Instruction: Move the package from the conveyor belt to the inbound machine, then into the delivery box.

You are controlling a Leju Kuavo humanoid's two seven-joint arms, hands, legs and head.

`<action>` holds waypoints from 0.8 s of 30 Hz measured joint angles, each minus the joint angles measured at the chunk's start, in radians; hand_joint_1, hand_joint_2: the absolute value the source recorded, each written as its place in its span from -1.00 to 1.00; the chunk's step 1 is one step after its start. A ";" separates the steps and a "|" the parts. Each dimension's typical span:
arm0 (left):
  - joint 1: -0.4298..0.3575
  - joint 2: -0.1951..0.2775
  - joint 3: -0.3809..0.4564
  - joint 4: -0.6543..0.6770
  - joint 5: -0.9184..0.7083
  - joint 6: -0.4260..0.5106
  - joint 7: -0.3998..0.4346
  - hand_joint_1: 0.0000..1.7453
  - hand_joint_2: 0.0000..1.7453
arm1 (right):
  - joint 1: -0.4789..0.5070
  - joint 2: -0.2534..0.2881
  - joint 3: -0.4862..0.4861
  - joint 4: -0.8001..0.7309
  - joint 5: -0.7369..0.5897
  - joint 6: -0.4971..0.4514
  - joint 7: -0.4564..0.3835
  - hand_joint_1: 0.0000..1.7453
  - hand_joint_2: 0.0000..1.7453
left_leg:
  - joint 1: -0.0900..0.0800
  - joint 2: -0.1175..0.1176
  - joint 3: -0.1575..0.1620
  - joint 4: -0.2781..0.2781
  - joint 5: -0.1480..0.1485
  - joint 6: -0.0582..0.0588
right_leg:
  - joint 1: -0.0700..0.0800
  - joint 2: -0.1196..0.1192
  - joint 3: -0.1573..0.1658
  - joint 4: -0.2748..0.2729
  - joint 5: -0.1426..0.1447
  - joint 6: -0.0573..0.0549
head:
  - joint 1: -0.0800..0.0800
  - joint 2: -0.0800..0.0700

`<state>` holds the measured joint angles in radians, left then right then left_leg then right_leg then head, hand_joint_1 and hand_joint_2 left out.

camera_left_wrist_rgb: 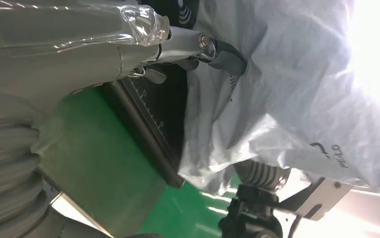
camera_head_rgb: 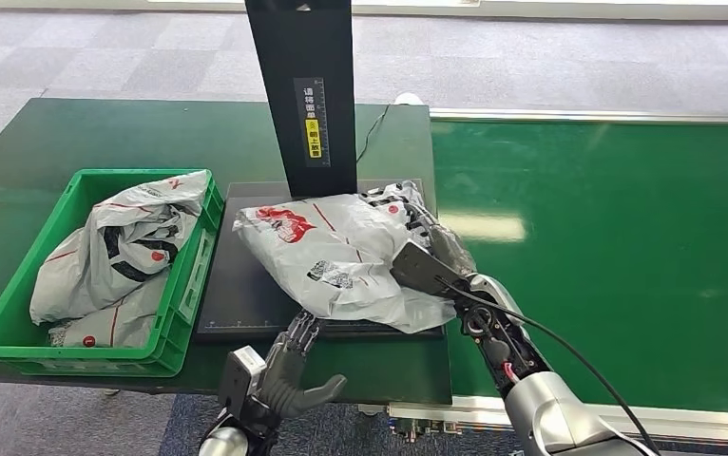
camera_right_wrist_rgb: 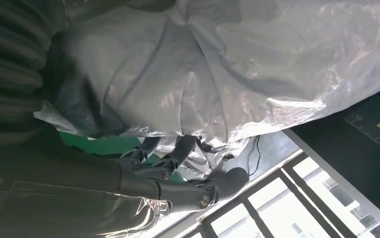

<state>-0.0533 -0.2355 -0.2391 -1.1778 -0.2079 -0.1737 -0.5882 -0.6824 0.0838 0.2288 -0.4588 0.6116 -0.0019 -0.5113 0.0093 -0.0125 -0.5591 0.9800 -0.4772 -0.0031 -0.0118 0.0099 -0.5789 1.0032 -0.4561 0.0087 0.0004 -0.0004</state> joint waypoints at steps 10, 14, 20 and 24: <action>0.028 0.029 0.074 -0.102 0.009 0.080 -0.024 -1.00 1.00 | 0.044 -0.008 -0.025 -0.039 -0.010 -0.026 -0.025 -1.00 1.00 | 0.000 0.000 0.000 0.000 0.000 0.000 | 0.000 0.000 0.000 0.000 0.000 0.000 | 0.000 0.000; 0.034 0.033 0.084 -0.120 0.009 0.081 -0.027 -1.00 1.00 | 0.048 -0.008 -0.029 -0.045 -0.010 -0.026 -0.026 -1.00 1.00 | 0.000 0.000 0.000 0.000 0.000 0.000 | 0.000 0.000 0.000 0.000 0.000 0.000 | 0.000 0.000; 0.037 0.034 0.088 -0.130 0.009 0.086 -0.030 -1.00 1.00 | 0.051 -0.008 -0.030 -0.047 -0.010 -0.026 -0.026 -1.00 1.00 | 0.000 0.000 0.000 0.000 0.000 0.000 | 0.000 0.000 0.000 0.000 0.000 0.000 | 0.000 0.000; 0.046 0.034 0.107 -0.156 0.024 0.138 -0.046 -1.00 1.00 | 0.057 -0.009 -0.031 -0.053 -0.008 -0.028 -0.026 -1.00 1.00 | 0.000 0.000 0.000 0.000 0.000 0.000 | 0.000 0.000 0.000 0.000 0.000 0.000 | 0.000 0.000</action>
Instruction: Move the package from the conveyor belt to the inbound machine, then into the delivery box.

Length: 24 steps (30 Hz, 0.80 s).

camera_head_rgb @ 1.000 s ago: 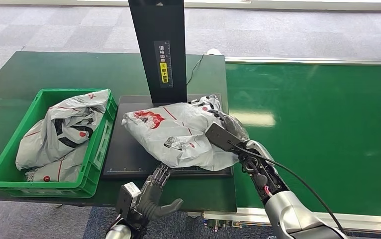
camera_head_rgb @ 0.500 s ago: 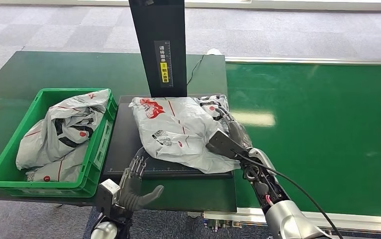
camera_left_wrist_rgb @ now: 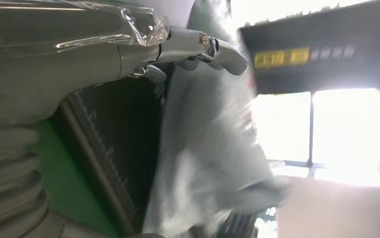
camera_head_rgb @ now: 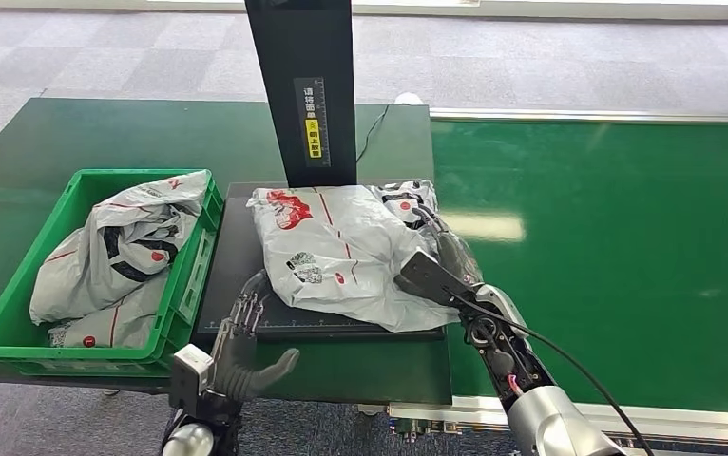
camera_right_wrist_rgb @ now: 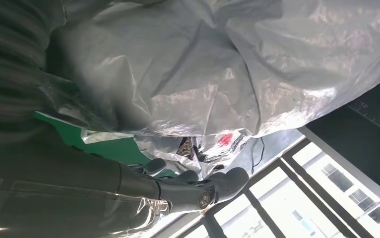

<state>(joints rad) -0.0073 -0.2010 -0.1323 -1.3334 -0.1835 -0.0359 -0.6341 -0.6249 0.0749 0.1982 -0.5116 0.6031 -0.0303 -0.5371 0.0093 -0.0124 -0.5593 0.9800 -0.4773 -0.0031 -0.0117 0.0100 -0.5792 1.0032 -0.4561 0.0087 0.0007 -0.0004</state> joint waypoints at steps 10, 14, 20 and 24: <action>0.047 0.001 0.108 -0.159 0.016 0.138 -0.022 -1.00 1.00 | 0.039 -0.007 -0.001 -0.016 0.009 -0.018 -0.015 -1.00 1.00 | 0.000 0.000 0.000 0.000 0.000 0.000 | 0.000 0.000 0.000 0.000 0.000 0.000 | 0.000 0.000; 0.051 -0.009 0.138 -0.193 0.021 0.251 -0.049 -1.00 1.00 | 0.080 -0.003 -0.024 -0.069 -0.054 -0.032 -0.081 -1.00 1.00 | 0.000 0.000 0.000 0.000 0.000 0.000 | 0.000 0.000 0.000 0.000 0.000 0.000 | 0.000 0.000; 0.067 -0.019 0.164 -0.273 0.108 0.419 -0.064 -1.00 1.00 | 0.273 0.039 -0.096 -0.434 -0.425 0.017 -0.162 -1.00 1.00 | 0.000 -0.001 -0.001 0.000 -0.001 0.000 | 0.000 -0.001 -0.001 0.000 -0.001 0.000 | 0.000 0.000; 0.092 -0.023 0.177 -0.356 0.133 0.483 -0.065 -1.00 1.00 | 0.424 0.096 -0.147 -0.749 -0.605 0.056 -0.167 -1.00 1.00 | 0.000 -0.001 -0.002 -0.001 -0.002 -0.001 | 0.001 -0.001 -0.002 0.000 -0.002 -0.001 | 0.000 0.000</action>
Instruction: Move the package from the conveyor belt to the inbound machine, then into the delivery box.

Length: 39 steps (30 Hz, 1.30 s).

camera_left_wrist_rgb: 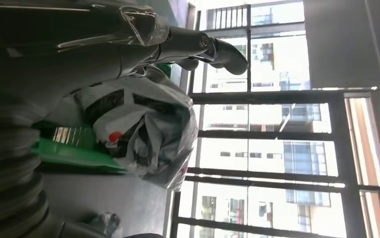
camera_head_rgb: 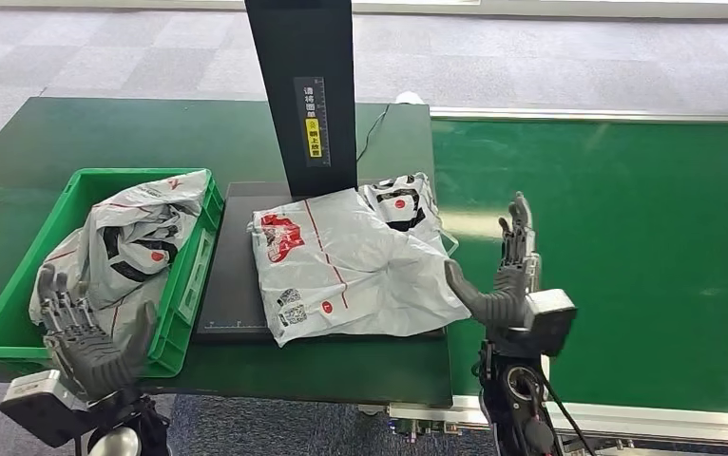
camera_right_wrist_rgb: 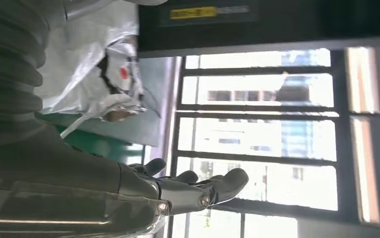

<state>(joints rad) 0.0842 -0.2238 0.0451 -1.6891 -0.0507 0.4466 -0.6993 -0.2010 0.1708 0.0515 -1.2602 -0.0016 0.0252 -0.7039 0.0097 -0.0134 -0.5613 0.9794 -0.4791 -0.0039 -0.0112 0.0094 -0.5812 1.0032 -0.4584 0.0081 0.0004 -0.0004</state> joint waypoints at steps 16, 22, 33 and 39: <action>-0.117 0.009 -0.184 0.040 -0.286 0.088 0.063 -1.00 1.00 | 0.194 0.153 -0.275 -0.349 -0.356 0.005 0.002 -1.00 1.00 | -0.001 0.001 0.003 0.000 -0.001 0.000 | -0.001 0.000 0.002 -0.001 0.000 0.000 | 0.001 0.000; -0.264 0.027 -0.262 0.153 -0.423 0.035 0.177 -1.00 1.00 | 0.174 0.154 -0.321 -0.281 -0.349 0.024 0.004 -1.00 1.00 | -0.001 0.002 0.003 0.000 0.000 0.001 | -0.001 0.001 0.003 0.000 0.001 0.000 | 0.001 0.000; -0.477 0.035 -0.357 0.427 -0.601 -0.030 0.299 -1.00 1.00 | 0.161 0.154 -0.342 -0.241 -0.355 0.039 0.004 -1.00 1.00 | -0.001 0.002 0.002 0.001 0.001 0.001 | -0.001 0.001 0.001 0.000 0.002 0.000 | 0.001 0.000; -0.672 0.034 -0.372 0.715 -0.667 -0.047 0.355 -1.00 1.00 | 0.162 0.154 -0.344 -0.240 -0.363 0.042 0.004 -1.00 1.00 | -0.001 0.002 0.002 0.001 0.001 0.001 | -0.001 0.001 0.001 0.000 0.003 0.000 | 0.000 0.000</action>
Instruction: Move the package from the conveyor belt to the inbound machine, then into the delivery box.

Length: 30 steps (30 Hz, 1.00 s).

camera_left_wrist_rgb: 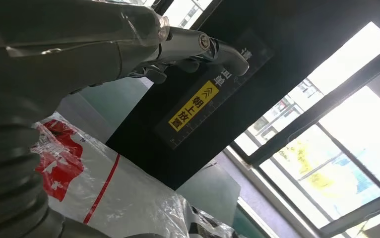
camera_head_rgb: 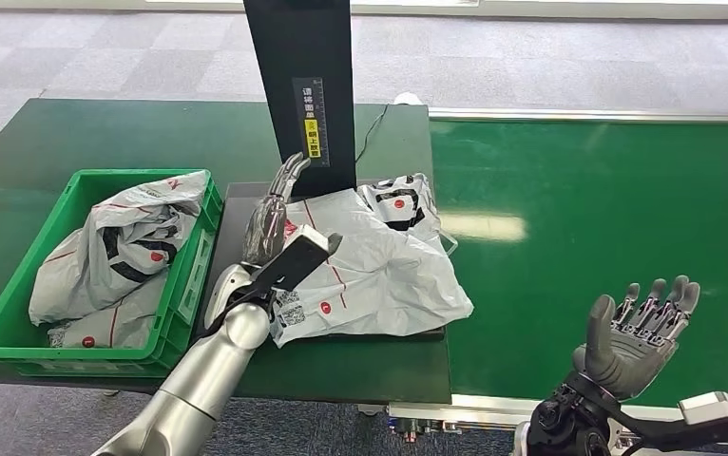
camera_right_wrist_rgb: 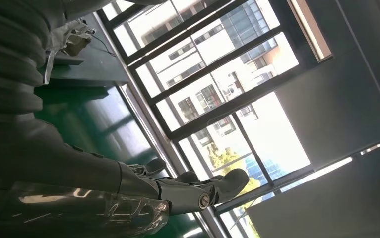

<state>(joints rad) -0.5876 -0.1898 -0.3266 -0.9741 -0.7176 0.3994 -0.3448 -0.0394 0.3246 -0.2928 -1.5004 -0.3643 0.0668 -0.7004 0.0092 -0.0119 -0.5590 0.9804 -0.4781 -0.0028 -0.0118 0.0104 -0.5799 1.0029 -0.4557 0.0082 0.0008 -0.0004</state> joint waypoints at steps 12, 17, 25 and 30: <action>-0.166 -0.023 -0.080 0.478 -0.171 -0.155 0.086 -1.00 1.00 | 0.014 0.000 -0.013 -0.003 -0.001 0.015 0.000 -1.00 1.00 | 0.000 0.000 -0.001 0.000 -0.001 0.000 | 0.000 0.001 0.000 0.000 0.000 0.000 | 0.000 0.000; -0.172 -0.013 -0.094 0.523 -0.172 -0.190 0.073 -1.00 1.00 | 0.014 0.000 -0.027 -0.003 -0.001 0.018 0.000 -1.00 1.00 | 0.000 0.000 0.000 0.000 0.000 0.000 | 0.000 0.000 0.001 0.000 0.000 0.000 | 0.000 0.000; -0.182 0.001 -0.107 0.541 -0.172 -0.212 0.058 -0.92 1.00 | 0.014 0.000 -0.042 0.003 0.004 0.034 0.000 -1.00 1.00 | 0.000 0.000 0.001 0.000 0.000 0.000 | 0.000 0.000 0.002 0.000 0.000 0.000 | 0.000 0.000; -0.180 0.006 -0.112 0.544 -0.171 -0.212 0.048 0.98 1.00 | 0.014 0.000 -0.049 0.009 0.009 0.037 0.000 -1.00 1.00 | 0.000 0.000 0.001 0.000 0.000 0.000 | 0.000 0.000 0.002 0.000 0.000 0.000 | 0.000 0.000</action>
<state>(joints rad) -0.7677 -0.1837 -0.4391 -0.4297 -0.8885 0.1878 -0.2970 -0.0257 0.3246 -0.3422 -1.4917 -0.3556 0.1034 -0.7004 0.0092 -0.0116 -0.5579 0.9800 -0.4784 -0.0028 -0.0118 0.0108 -0.5778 1.0030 -0.4560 0.0083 0.0009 -0.0004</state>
